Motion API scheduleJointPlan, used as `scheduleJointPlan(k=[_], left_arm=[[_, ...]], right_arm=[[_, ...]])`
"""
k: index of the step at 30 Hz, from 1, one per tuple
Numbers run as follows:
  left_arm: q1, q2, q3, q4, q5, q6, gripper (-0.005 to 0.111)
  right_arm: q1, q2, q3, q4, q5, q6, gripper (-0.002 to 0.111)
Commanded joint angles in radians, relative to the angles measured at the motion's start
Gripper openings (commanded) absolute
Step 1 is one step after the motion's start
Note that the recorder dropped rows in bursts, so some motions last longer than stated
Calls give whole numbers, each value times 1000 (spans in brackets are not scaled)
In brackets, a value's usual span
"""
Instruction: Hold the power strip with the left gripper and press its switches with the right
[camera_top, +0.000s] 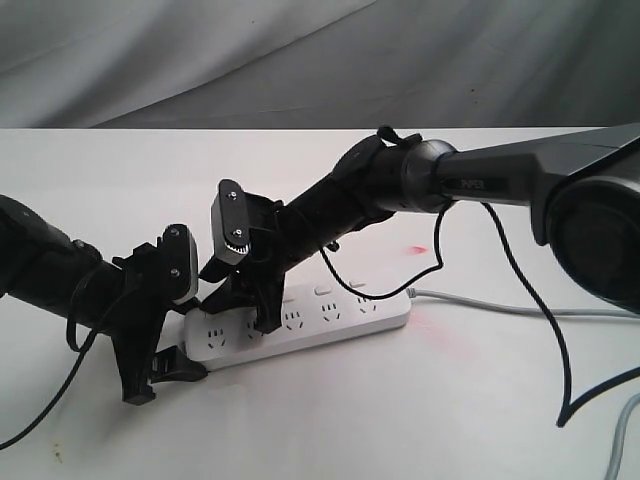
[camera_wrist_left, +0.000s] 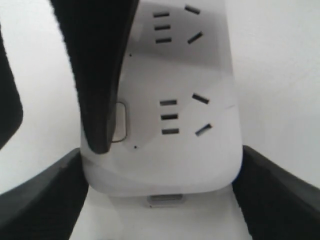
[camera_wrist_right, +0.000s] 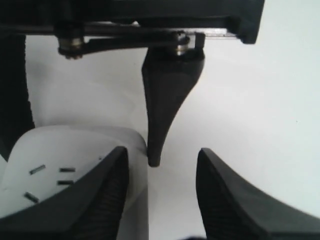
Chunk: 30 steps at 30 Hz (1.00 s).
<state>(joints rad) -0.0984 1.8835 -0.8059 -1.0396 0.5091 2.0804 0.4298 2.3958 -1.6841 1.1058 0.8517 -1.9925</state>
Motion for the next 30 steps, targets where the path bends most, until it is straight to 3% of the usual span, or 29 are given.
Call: scheduleJointPlan(k=[1, 10, 30], left_arm=[[-5, 3, -3, 9, -39, 12, 57], [-5, 3, -3, 9, -39, 12, 57], [-5, 3, -3, 9, -39, 12, 57]], right_arm=[[2, 20, 53, -97, -81, -33, 41], [2, -34, 29, 42, -22, -42, 41], [-69, -85, 80, -65, 14, 2, 41]])
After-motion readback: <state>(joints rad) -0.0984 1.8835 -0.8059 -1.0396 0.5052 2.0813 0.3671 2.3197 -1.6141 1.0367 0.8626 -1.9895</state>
